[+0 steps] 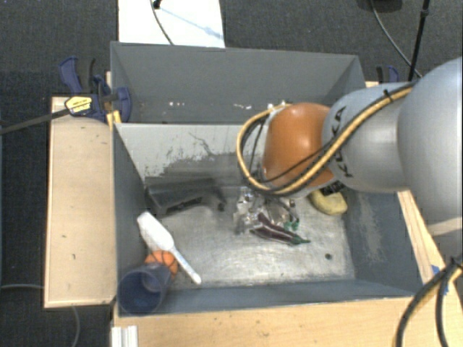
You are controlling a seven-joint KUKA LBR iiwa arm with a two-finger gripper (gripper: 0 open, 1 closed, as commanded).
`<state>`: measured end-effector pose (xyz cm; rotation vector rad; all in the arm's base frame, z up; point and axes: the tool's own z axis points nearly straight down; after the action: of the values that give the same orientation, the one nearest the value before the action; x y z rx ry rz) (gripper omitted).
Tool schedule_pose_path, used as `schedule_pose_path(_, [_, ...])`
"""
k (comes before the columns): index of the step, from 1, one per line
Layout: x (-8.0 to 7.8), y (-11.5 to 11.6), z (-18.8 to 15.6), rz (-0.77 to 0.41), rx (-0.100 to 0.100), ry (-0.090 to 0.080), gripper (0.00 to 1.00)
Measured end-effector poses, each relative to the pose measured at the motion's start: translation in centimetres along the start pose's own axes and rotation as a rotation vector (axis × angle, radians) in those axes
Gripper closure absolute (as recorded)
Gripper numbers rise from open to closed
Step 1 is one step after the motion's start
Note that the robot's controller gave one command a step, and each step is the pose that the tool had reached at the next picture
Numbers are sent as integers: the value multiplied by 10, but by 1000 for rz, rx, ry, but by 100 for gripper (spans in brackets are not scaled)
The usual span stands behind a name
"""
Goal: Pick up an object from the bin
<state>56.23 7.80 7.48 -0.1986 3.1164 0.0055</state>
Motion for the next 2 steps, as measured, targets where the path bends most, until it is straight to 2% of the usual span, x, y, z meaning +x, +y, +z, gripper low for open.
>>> schedule_pose_path(1, [0,-3,-36,-5,2,23,100])
schedule_pose_path(2, [3,7,-60,-5,1,16,0])
